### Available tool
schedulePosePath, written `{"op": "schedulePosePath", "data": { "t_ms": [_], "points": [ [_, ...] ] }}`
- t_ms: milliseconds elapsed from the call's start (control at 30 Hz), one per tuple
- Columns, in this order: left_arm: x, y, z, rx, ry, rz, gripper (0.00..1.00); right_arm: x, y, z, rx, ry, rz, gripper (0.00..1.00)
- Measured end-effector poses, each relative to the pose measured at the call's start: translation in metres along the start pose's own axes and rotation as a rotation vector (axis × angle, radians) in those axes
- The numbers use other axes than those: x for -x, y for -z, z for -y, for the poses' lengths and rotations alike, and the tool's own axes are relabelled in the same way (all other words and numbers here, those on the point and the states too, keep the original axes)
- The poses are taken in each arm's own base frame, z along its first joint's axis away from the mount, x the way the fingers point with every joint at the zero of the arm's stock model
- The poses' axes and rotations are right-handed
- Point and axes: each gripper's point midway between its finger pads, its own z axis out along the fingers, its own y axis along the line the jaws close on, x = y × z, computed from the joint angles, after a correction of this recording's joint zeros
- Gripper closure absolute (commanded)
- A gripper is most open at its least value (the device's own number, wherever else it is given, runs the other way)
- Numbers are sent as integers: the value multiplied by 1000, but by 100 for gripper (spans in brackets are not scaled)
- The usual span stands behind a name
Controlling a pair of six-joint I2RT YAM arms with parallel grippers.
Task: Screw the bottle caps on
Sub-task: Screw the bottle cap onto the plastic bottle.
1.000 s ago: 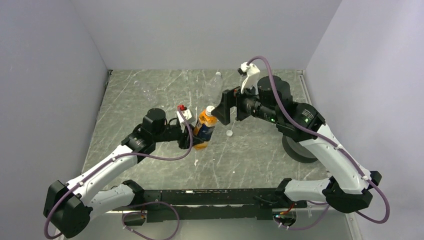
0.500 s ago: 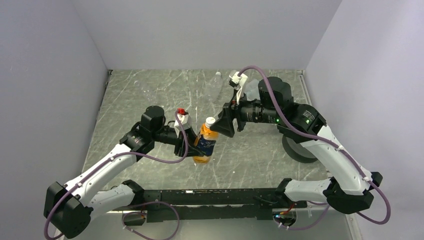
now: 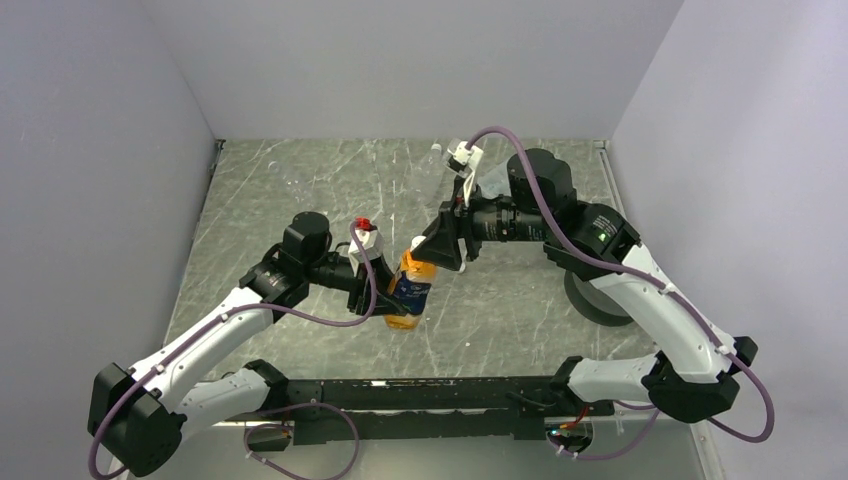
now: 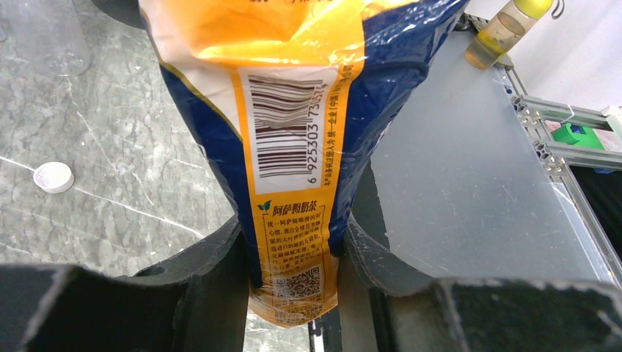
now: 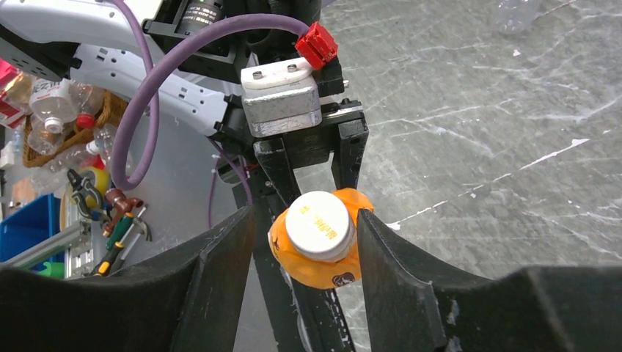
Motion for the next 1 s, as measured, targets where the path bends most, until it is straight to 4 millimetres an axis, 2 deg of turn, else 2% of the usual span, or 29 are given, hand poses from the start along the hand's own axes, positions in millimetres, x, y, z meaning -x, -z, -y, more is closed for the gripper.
{"op": "schedulePosePath", "data": {
  "t_ms": [233, 567, 700, 1000],
  "points": [
    [0, 0, 0, 0, 0, 0, 100, -1, -5, 1, 6, -13, -9, 60],
    [4, 0, 0, 7, 14, 10, 100, 2, -5, 4, -12, -17, 8, 90],
    [12, -1, -11, 68, 21, 37, 100, 12, -9, 13, -57, -24, 64, 95],
    [28, 4, -53, 300, 44, 76, 100, 31, -20, 49, -275, -66, 185, 100]
  ]
}}
